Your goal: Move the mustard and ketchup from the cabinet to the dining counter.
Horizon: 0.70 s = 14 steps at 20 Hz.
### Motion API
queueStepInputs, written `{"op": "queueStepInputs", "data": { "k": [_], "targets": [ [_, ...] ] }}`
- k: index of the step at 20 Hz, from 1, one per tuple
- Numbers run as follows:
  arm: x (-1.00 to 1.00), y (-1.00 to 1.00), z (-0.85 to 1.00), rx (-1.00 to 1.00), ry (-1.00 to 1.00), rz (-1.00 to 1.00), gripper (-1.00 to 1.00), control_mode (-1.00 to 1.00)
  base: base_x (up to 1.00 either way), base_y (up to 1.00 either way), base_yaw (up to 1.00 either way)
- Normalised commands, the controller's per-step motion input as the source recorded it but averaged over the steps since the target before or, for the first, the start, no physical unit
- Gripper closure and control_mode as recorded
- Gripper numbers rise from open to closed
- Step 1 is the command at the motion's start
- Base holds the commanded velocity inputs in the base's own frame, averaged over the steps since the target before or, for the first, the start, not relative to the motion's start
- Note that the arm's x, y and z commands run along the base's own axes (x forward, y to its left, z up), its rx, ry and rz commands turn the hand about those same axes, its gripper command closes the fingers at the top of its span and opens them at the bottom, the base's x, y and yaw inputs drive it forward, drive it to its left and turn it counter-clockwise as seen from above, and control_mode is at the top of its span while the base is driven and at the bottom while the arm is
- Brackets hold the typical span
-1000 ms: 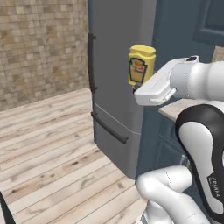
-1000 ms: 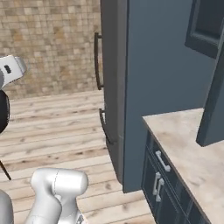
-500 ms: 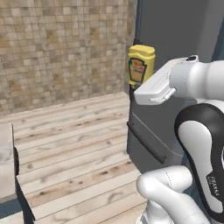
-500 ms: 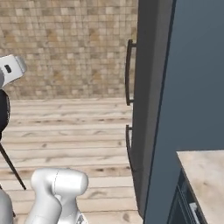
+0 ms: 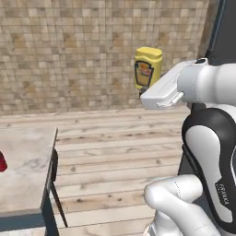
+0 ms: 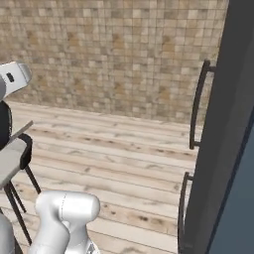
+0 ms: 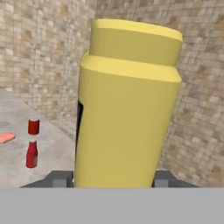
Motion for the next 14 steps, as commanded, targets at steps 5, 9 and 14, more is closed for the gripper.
{"op": "queueStepInputs", "data": {
  "k": [5,9,14],
  "targets": [
    [0.0,0.0,0.0,0.0,0.0,0.0,1.0,1.0,0.64,0.0,0.59],
    [0.0,0.0,0.0,0.0,0.0,0.0,1.0,1.0,0.64,0.0,0.6],
    [0.0,0.0,0.0,0.0,0.0,0.0,1.0,1.0,0.63,-0.01,0.61]
  ]
}}
